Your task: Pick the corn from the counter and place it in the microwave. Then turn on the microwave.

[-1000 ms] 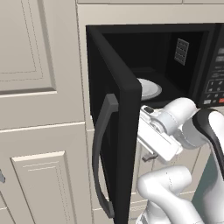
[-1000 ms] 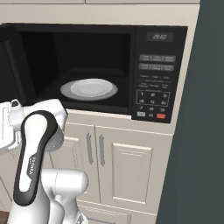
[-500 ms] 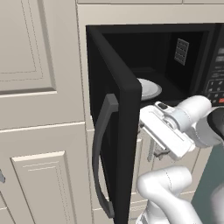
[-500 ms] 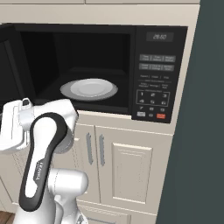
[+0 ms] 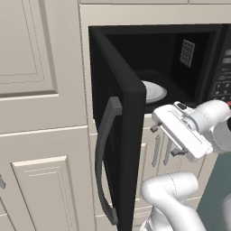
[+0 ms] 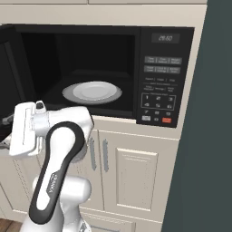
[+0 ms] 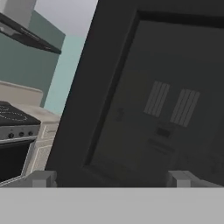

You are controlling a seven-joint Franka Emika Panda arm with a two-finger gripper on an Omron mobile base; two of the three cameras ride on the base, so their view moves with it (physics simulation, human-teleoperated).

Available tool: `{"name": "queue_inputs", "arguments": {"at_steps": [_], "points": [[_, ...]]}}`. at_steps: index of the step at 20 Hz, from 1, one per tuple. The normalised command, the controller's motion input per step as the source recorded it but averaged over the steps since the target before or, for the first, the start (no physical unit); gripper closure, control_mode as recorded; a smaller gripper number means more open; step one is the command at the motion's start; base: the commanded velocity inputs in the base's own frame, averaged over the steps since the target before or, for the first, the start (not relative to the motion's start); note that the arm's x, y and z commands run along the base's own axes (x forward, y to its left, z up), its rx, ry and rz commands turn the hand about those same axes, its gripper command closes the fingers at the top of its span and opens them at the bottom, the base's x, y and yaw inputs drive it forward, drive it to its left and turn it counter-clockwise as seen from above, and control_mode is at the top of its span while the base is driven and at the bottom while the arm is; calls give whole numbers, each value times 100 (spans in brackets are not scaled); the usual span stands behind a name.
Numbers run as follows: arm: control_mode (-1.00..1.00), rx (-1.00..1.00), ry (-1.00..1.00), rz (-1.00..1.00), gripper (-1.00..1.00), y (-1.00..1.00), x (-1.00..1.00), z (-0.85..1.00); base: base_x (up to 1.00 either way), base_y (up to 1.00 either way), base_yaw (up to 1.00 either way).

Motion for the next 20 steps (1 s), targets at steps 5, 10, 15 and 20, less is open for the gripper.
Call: {"name": "queue_inputs", "arguments": {"at_steps": [5,10,15,20], "points": [[-100,14,1,-1,-100,-23,0,1,0,0,0],[-100,10,2,-13,-100,-19,-1,5,0,0,0],[-100,7,3,-21,-100,-16,-5,7,0,0,0],[-100,1,5,-26,-100,-4,-5,5,0,0,0]]}}
